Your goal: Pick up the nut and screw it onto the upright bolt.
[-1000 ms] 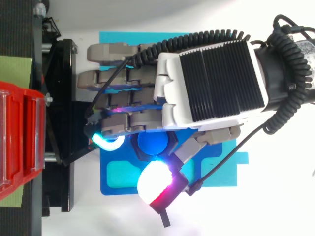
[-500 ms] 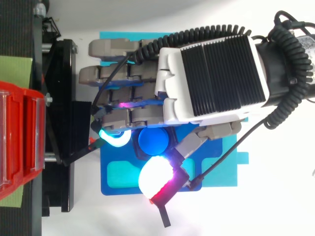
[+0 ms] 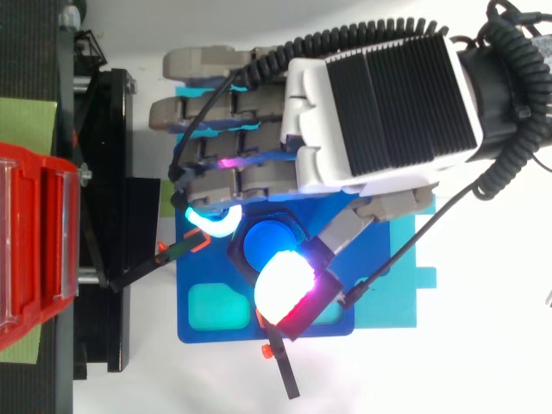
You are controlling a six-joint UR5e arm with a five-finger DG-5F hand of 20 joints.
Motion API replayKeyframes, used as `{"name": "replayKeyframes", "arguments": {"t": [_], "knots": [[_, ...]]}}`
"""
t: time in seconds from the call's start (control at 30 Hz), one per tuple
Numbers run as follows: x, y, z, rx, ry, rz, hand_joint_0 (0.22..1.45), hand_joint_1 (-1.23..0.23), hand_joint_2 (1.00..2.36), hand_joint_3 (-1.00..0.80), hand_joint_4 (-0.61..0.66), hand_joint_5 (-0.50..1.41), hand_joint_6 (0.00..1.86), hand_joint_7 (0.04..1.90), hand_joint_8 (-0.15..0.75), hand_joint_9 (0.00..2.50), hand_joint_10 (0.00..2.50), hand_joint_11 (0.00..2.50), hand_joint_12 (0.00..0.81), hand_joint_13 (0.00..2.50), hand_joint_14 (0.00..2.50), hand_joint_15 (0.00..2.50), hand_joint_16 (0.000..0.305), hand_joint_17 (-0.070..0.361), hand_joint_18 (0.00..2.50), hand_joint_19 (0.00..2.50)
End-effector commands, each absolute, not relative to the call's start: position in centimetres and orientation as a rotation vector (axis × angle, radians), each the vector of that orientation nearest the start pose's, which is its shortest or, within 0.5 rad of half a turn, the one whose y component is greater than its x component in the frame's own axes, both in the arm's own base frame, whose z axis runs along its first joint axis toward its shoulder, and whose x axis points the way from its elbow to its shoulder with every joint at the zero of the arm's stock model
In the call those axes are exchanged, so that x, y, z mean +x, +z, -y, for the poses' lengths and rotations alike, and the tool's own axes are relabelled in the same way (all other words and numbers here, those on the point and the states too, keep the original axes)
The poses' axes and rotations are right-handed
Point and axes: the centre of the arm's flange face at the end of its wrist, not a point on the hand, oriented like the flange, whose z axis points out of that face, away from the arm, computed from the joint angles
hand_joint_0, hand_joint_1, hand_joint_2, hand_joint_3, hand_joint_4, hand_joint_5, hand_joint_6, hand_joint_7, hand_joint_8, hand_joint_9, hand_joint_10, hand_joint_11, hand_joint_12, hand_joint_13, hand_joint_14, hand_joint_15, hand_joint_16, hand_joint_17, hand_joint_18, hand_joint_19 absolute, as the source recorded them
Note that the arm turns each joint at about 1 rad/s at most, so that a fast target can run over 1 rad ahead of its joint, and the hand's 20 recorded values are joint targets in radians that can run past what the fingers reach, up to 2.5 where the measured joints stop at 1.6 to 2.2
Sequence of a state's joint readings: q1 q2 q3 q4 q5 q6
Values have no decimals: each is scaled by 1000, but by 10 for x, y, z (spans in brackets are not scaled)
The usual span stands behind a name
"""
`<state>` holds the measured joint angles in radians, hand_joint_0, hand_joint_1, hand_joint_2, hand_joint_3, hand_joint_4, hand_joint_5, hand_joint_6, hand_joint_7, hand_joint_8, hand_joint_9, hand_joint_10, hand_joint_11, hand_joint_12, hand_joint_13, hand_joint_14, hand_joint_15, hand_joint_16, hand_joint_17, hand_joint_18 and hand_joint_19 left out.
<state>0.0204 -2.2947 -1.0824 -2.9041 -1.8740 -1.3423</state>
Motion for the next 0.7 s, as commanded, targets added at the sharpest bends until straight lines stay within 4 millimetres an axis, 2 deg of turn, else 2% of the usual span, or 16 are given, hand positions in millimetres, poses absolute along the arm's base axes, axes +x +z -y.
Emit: {"name": "replayKeyframes", "arguments": {"t": [0.0,0.13,0.23,0.4,0.47,0.6,0.67], "knots": [[758,289,97,-80,435,-1585,510,-172,1000,-500,193,-17,553,1424,261,735,0,0,314,379,0,0,35,79,0,0],[756,289,107,-89,432,-1585,512,-180,1000,-500,188,-11,589,1376,265,787,0,0,306,425,0,0,34,77,0,0],[754,289,113,-89,432,-1585,516,-186,1000,-500,180,-4,641,1272,270,867,0,0,293,497,0,0,32,73,60,0],[753,293,122,-93,433,-1576,521,-189,1000,-500,161,5,650,1241,267,932,0,0,259,538,0,0,26,58,101,0],[754,299,126,-96,431,-1565,521,-184,1000,-500,163,6,644,1258,268,932,0,0,259,540,0,0,26,58,102,0],[757,315,134,-105,432,-1546,517,-161,1000,-500,203,11,500,1515,262,906,0,0,272,527,0,0,27,60,89,0],[758,325,136,-104,432,-1548,516,-154,1000,-500,209,-6,502,1432,262,894,0,0,276,517,0,0,28,62,79,0]]}}
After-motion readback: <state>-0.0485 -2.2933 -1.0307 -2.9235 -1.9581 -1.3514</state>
